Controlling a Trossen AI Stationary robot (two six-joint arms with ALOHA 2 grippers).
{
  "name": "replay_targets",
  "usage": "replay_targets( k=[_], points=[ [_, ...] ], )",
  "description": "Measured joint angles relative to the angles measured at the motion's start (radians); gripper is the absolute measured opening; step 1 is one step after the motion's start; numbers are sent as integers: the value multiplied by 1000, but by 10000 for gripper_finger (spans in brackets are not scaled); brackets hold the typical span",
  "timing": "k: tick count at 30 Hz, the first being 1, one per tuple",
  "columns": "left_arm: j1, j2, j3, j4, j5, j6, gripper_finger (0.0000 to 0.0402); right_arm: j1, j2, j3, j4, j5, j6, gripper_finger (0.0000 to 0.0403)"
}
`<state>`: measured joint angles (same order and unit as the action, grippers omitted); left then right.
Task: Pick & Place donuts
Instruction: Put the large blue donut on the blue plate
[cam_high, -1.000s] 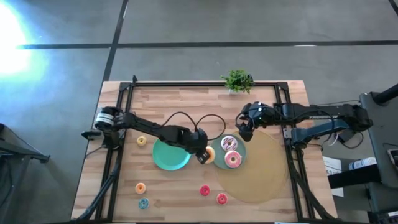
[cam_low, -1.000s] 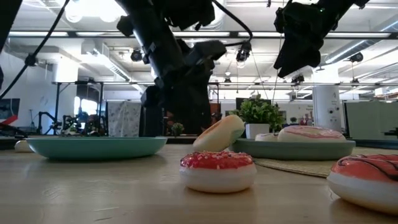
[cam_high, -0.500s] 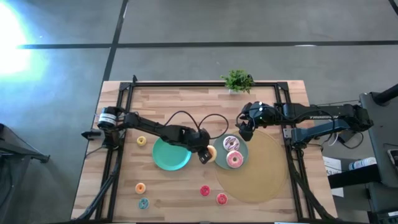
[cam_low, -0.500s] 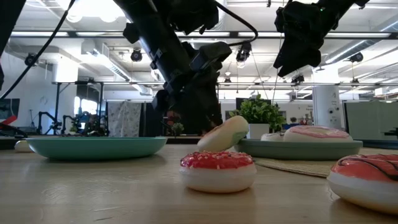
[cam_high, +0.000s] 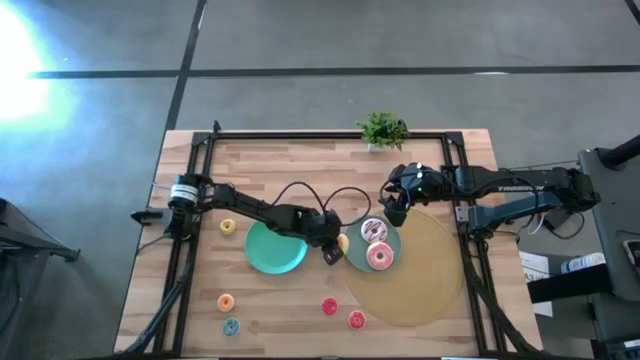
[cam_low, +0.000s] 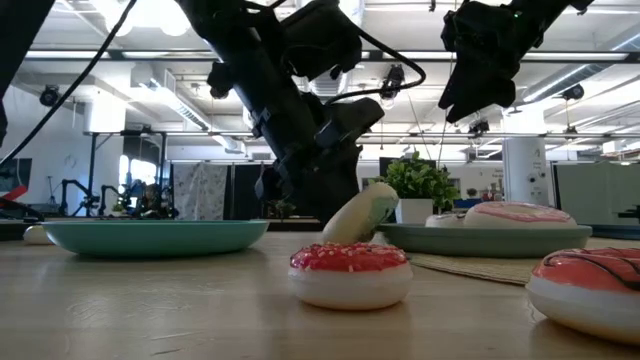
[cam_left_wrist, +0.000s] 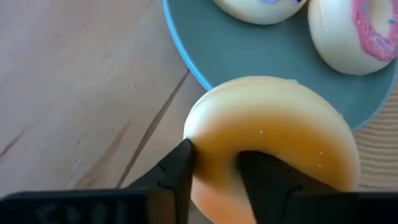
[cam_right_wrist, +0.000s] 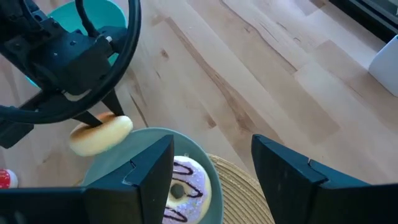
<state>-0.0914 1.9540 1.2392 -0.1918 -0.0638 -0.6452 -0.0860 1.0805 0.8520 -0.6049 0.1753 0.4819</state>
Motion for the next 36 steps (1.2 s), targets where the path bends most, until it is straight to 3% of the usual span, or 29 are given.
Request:
replay_targets(
  k=[5, 11, 13, 18, 21, 30, 36],
  points=[
    [-1, -9, 0, 6, 12, 14, 12, 1, 0, 0, 21, -2, 3, 205],
    [10, -56, 0, 2, 120, 21, 2, 11, 0, 0, 110, -123, -119, 205],
    [23, -95, 0, 2, 189, 24, 1, 26, 0, 0, 143, -162, -183, 205],
    [89, -170, 0, 63, 488, 18, 0, 79, 2, 0, 182, -261, -434, 196],
    [140, -197, 0, 155, 585, -20, 0, 121, 11, 0, 216, -274, -531, 191],
    [208, -193, 10, 214, 606, -63, 0, 160, 53, 41, 245, -255, -509, 201],
    [212, -193, 10, 218, 608, -65, 0, 161, 54, 38, 243, -251, -651, 227]
  ],
)
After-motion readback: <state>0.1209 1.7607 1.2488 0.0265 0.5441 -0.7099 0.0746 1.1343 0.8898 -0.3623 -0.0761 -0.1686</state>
